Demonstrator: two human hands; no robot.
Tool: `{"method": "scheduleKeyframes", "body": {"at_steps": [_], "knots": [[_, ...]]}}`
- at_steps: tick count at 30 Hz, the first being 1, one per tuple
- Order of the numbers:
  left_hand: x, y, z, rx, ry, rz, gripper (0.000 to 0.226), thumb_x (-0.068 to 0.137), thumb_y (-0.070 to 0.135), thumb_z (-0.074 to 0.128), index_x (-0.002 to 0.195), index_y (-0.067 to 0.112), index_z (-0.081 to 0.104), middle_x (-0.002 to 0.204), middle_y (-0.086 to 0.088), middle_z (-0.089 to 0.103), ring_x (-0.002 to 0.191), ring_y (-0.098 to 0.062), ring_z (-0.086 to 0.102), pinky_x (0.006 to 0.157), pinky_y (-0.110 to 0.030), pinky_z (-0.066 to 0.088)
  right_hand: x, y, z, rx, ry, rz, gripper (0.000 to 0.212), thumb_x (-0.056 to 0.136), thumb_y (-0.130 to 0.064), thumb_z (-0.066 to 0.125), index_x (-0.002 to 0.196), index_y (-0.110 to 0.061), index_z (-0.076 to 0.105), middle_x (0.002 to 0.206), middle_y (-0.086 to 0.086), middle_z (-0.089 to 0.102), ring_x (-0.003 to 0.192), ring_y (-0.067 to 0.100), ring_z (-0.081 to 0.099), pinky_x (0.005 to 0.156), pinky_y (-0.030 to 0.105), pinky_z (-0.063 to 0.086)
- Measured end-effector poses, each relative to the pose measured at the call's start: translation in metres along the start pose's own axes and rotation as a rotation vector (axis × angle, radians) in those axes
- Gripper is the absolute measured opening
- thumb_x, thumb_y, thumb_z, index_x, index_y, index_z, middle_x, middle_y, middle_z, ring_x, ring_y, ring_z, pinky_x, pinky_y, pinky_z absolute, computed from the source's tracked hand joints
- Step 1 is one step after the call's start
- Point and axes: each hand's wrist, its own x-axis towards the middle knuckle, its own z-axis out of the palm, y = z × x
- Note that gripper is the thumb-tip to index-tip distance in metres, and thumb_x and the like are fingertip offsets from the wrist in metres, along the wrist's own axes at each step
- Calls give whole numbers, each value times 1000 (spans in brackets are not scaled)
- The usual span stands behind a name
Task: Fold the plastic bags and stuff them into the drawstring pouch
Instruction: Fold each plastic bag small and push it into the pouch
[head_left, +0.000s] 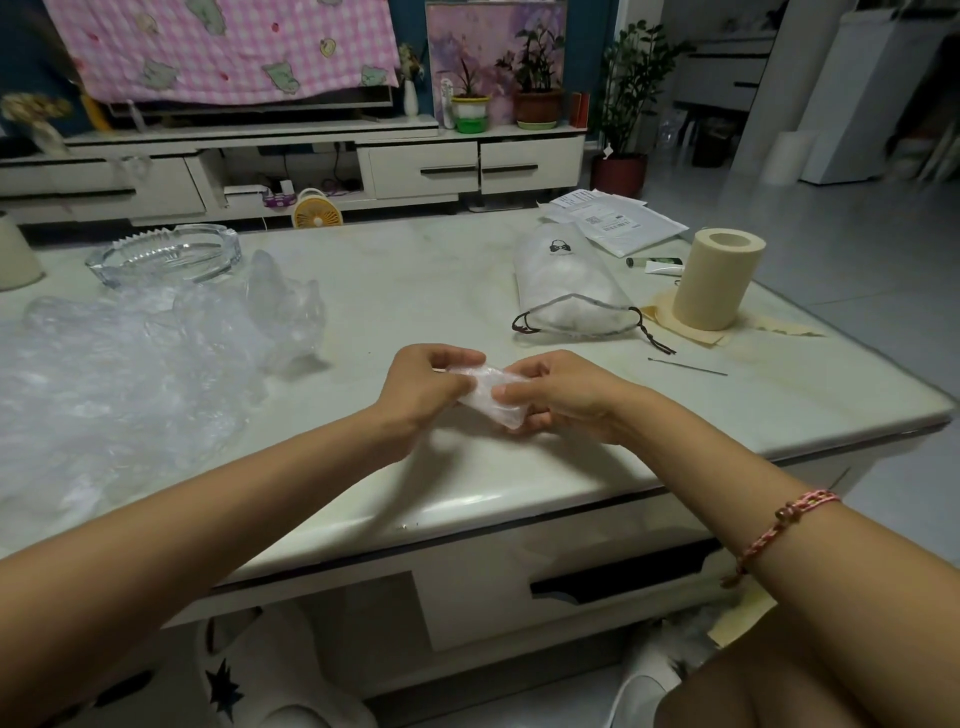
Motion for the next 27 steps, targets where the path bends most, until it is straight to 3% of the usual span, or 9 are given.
{"method": "scheduleKeyframes", "body": {"at_steps": [4,7,11,15,19,22,25,27], "knots": [[2,-2,-2,72,-40,54,30,83,-11,54,107,3,66,93,-4,63,73,-4,57,62,-6,46,-4,-5,-8,-206,-16,-29,19,84,5,61,103,4,62,87,19,63,71,24,63,72,32,54],[0,3,-2,151,-90,150,29,82,-10,54,99,9,67,87,4,63,70,0,56,63,-3,45,-8,-6,-8,-218,-70,-20,22,88,-6,62,108,3,61,96,19,64,83,25,63,85,38,53],[1,12,2,129,-105,199,35,79,-15,49,86,14,67,85,1,65,71,-8,56,66,-12,47,-15,-9,-10,-302,-29,-65,9,87,-8,63,92,-1,62,81,14,60,66,19,57,62,26,48],[3,15,7,14,-100,124,36,78,-16,45,73,14,64,77,-4,63,71,-17,55,68,-22,48,-20,-9,-18,-281,-46,-113,7,82,-1,68,85,-6,63,74,4,59,58,8,55,62,21,47],[1,23,23,-290,-128,-85,27,82,-15,45,73,3,63,68,-8,62,59,-14,59,55,-19,52,-24,-4,-26,-88,-41,-186,12,81,-1,67,90,-9,68,87,6,60,80,12,54,75,20,43],[3,27,36,-367,-182,-188,19,91,2,48,80,5,63,74,-7,61,64,-15,60,60,-21,53,-22,-1,-29,67,64,-204,16,82,-2,66,93,-13,68,93,4,65,90,13,58,86,24,43],[7,26,46,-279,-264,-186,36,98,39,41,93,14,65,81,-4,61,77,-17,60,72,-27,50,-19,4,-30,189,204,-177,15,84,-3,64,89,-17,67,87,0,65,85,11,57,80,23,42],[11,26,55,-222,-320,-154,35,96,45,43,101,18,65,84,0,62,81,-16,61,75,-27,50,-17,5,-33,211,269,-167,18,86,-1,61,88,-18,67,84,0,65,79,10,57,73,22,41]]}}
